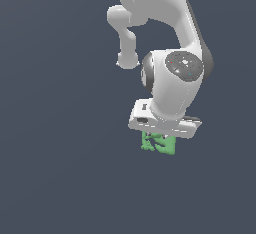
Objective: Pick up the object and move it to a goal position.
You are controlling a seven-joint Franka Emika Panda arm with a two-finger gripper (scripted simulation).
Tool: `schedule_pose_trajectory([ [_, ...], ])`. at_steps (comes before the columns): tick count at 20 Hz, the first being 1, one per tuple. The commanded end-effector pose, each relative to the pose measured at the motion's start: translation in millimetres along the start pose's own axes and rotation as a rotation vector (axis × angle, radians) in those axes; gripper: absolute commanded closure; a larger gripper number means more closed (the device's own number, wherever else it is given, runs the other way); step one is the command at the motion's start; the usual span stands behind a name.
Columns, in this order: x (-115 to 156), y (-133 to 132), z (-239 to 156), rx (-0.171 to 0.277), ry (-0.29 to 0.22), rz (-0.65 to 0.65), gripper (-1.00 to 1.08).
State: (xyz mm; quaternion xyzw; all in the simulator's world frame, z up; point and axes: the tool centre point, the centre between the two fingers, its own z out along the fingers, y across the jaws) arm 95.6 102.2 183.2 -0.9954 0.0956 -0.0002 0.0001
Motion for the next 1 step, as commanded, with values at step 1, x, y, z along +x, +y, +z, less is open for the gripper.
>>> schedule_pose_trajectory([
  [1, 0.5, 1.5, 1.0, 0.0, 0.0, 0.001, 1.08],
])
